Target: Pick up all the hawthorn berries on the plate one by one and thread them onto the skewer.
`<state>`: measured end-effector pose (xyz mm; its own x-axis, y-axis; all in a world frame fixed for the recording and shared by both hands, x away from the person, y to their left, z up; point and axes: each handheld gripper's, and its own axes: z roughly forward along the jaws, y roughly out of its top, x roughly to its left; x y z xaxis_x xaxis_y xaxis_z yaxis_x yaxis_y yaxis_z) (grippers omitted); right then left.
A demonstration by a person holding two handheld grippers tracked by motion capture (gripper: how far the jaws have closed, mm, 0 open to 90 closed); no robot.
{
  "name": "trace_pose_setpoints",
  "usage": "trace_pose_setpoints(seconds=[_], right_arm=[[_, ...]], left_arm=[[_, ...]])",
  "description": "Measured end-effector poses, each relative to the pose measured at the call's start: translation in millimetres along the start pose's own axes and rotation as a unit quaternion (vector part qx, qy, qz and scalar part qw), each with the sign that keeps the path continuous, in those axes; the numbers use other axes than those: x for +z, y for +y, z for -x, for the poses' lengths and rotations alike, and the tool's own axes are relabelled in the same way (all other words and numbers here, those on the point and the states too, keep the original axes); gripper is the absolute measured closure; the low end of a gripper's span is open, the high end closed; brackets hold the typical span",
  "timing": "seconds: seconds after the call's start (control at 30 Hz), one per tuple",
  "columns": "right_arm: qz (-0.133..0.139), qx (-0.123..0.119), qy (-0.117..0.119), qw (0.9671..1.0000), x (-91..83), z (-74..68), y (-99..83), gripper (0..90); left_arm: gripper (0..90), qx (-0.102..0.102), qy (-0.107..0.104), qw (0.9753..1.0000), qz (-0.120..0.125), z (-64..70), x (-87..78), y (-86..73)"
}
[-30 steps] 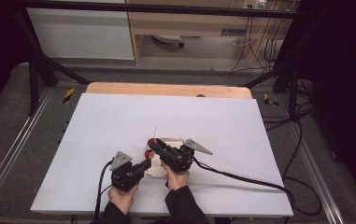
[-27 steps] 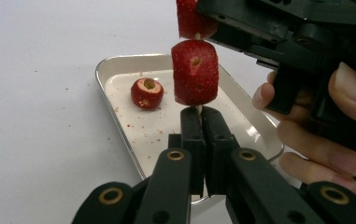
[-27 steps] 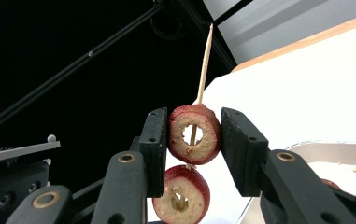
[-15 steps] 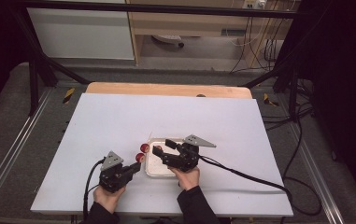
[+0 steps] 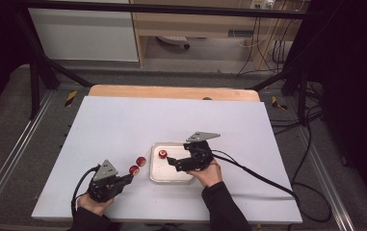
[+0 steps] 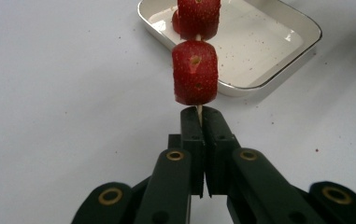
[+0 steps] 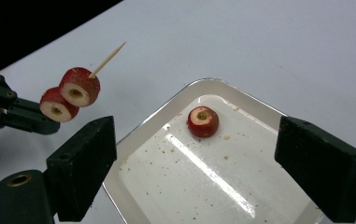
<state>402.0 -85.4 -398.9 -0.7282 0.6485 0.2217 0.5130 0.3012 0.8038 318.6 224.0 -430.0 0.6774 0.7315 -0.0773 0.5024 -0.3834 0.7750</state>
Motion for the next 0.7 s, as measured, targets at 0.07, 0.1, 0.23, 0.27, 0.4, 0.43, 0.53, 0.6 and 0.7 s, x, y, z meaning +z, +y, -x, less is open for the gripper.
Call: trace_pose_setpoints(seconds=[0.07, 0.1, 0.23, 0.27, 0.4, 0.43, 0.53, 0.6, 0.7], right_arm=[[-0.021, -0.014, -0.005, 0.9997, 1.2, -0.2, 6.4, 13.1], [-0.03, -0.021, -0.008, 0.9993, 2.3, -0.8, 9.7, 13.0], [-0.081, -0.048, -0.014, 0.9954, 12.1, -4.5, 23.0, 13.0], [-0.093, -0.057, -0.015, 0.9938, 16.4, -5.3, 26.5, 13.0], [-0.133, -0.073, -0.015, 0.9884, 30.7, -5.9, 36.0, 16.0], [-0.142, -0.072, -0.013, 0.9871, 34.9, -5.6, 38.0, 17.6], [-0.174, -0.071, -0.014, 0.9821, 46.9, -3.6, 44.0, 22.4], [-0.186, -0.069, -0.01, 0.9802, 54.9, -0.9, 48.3, 25.9], [-0.21, -0.066, -0.013, 0.9754, 64.3, 1.9, 52.8, 32.4]], left_arm=[[87.9, 0.004, 0.0, 1.0, -0.005, -1.7, -0.4, -1.3], [87.9, 0.007, 0.0, 1.0, -0.005, -2.3, -0.6, -1.7], [87.9, 0.016, 0.004, 0.9999, -0.004, -3.8, -1.5, -1.9], [87.9, 0.016, 0.003, 0.9999, -0.004, -4.3, -1.5, -2.0], [87.9, 0.022, 0.006, 0.9997, -0.004, -5.8, -2.5, -0.9], [87.9, 0.025, 0.006, 0.9997, -0.005, -6.4, -2.8, -0.3], [87.9, 0.025, 0.006, 0.9997, -0.007, -7.6, -2.6, 0.2], [87.9, 0.026, 0.007, 0.9996, -0.008, -7.7, -1.5, 0.1], [87.9, 0.025, 0.006, 0.9996, -0.011, -8.7, -0.3, 0.4]])
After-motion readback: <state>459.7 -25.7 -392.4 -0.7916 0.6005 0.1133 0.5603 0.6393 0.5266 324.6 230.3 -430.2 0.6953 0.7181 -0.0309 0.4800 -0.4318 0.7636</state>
